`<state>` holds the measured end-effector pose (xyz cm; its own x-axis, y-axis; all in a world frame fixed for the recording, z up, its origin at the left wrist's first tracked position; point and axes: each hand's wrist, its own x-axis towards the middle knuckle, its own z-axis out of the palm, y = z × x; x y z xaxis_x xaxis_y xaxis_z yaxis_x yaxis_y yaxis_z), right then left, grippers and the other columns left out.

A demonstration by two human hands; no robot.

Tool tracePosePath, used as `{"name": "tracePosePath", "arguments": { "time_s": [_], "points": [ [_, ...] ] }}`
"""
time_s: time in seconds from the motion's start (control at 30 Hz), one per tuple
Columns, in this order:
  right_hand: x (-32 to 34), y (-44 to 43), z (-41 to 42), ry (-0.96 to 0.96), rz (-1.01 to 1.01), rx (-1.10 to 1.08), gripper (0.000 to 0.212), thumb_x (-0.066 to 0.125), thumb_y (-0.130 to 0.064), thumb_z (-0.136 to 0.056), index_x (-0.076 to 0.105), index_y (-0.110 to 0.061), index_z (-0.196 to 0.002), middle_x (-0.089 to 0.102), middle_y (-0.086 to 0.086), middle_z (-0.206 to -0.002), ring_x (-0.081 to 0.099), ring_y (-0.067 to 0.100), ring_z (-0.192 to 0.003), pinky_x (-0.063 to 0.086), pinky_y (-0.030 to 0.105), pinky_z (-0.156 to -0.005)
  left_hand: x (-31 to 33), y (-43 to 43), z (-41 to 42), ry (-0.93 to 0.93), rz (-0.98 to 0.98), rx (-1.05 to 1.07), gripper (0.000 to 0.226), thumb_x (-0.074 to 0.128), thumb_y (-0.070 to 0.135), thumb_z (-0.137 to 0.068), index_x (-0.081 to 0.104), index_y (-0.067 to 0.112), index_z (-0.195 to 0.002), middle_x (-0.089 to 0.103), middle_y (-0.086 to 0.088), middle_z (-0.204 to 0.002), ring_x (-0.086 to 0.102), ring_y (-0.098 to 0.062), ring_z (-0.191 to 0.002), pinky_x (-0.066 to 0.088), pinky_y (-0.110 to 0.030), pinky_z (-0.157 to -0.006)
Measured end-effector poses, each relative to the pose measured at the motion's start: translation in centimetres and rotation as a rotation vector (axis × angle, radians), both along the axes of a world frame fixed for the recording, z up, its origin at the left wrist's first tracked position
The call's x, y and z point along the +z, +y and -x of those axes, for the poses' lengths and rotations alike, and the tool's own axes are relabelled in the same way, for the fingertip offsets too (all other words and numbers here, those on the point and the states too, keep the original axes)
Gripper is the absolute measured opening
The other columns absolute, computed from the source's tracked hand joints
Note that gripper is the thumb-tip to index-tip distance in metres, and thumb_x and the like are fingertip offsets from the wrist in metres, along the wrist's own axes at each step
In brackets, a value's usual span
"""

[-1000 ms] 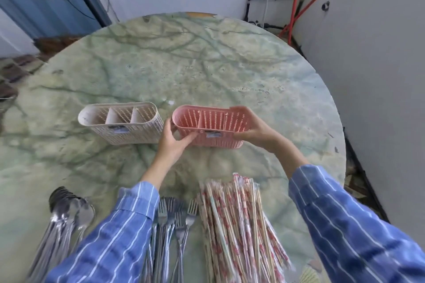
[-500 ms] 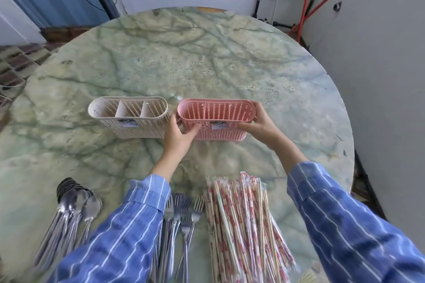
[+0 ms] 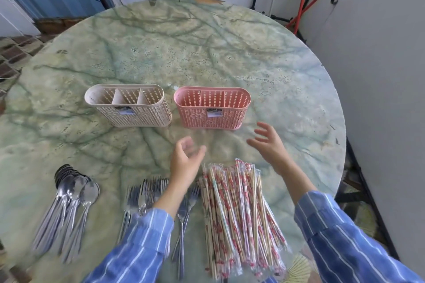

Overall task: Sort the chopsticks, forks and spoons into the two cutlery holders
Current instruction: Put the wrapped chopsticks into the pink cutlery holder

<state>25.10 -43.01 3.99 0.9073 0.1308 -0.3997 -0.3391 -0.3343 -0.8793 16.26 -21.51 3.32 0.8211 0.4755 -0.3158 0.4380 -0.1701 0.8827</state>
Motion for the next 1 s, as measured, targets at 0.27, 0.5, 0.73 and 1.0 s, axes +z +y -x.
{"name": "tracePosePath", "arguments": {
  "time_s": [0.27,0.5,0.73,1.0],
  "points": [
    [-2.3,-2.8,11.3,0.145,0.164,-0.117,0.066,0.076,-0.029,-0.081,0.045,-0.011,-0.136,0.056,0.006,-0.125,0.058,0.017,-0.104,0.051,0.023,-0.078,-2.1,-6.1,8.3,0.160,-0.210,0.023,0.054,0.079,0.040,-0.072,0.048,0.018,-0.109,0.047,0.000,-0.111,0.046,-0.020,-0.107,0.038,-0.032,-0.094],
    [-2.8,-1.6,14.9,0.197,0.325,-0.086,0.090,0.082,-0.050,-0.068,0.044,-0.007,-0.138,0.052,0.008,-0.132,0.053,0.022,-0.119,0.046,0.040,-0.102,-1.9,-8.4,12.1,0.444,-0.127,-0.096,0.093,0.068,0.061,-0.075,0.019,0.015,-0.139,0.023,-0.005,-0.142,0.027,-0.026,-0.133,0.032,-0.039,-0.107],
    [-2.8,-0.4,14.7,0.227,0.412,-0.101,0.030,0.080,-0.035,-0.070,0.068,-0.010,-0.083,0.064,0.001,-0.064,0.059,0.020,-0.063,0.048,0.033,-0.062,-1.4,-8.8,11.9,0.504,-0.044,-0.192,0.103,0.064,0.055,-0.082,0.005,0.004,-0.149,0.012,-0.014,-0.156,0.012,-0.030,-0.145,0.017,-0.041,-0.117],
    [-2.2,-1.1,14.8,0.195,0.370,-0.193,0.024,0.068,-0.021,-0.083,0.053,-0.010,-0.067,0.047,-0.001,-0.053,0.042,0.012,-0.046,0.032,0.021,-0.040,-1.5,-8.7,11.1,0.532,-0.010,-0.161,0.077,0.061,0.041,-0.089,0.021,0.008,-0.146,0.020,-0.015,-0.150,0.031,-0.035,-0.136,0.032,-0.043,-0.112]
  ]
}}
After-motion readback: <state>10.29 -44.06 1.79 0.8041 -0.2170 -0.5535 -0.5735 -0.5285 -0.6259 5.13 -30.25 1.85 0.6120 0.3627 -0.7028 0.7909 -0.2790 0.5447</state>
